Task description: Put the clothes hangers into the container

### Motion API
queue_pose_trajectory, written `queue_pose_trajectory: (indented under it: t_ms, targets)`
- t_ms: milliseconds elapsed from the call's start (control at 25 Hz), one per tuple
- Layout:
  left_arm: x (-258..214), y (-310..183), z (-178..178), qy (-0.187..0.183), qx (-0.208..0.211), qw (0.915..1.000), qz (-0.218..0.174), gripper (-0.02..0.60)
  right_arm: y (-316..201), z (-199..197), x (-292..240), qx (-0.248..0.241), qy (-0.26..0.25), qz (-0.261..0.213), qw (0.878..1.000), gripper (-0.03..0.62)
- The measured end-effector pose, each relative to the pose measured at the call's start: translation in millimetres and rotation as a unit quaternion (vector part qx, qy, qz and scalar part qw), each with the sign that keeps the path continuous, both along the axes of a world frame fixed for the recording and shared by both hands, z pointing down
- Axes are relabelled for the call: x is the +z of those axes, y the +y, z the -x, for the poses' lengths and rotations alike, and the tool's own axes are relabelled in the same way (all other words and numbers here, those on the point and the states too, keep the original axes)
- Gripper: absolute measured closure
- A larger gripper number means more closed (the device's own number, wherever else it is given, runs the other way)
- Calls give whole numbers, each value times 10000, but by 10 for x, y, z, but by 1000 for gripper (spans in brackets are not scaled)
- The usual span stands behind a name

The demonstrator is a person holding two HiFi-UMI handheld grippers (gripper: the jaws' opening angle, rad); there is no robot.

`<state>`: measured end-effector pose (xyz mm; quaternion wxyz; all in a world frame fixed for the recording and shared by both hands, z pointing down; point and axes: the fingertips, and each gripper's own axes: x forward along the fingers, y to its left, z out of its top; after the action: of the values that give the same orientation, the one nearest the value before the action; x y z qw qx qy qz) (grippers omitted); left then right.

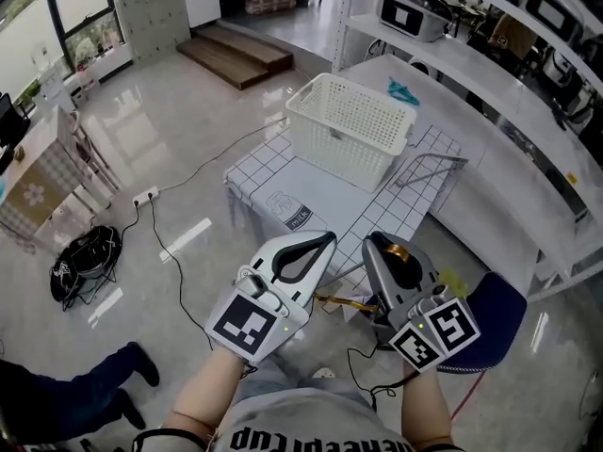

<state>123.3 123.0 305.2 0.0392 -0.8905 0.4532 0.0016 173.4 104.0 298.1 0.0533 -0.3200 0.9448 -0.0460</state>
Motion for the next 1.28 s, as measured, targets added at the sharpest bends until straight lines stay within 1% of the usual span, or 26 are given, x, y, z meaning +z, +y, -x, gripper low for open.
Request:
queue_pose_trajectory:
  t_ms: [280,640,1000,1280]
  targets:
    - [-31,-377,537,0,372,9993,33,568,-361,535,-43,336,-25,16,9994,540]
    - [-39,-748,1025,49,704,9975,94,568,-676,1021,-56,667,1,99,9977,540]
    - [3,-971,1413,-30,1008,9948,103,568,-845,1389,-54,955,-64,93,9954,540]
    - [8,-1037,1617,-34,1217,9925,88,568,-893,1553,-88,1186,-103,63,9929,540]
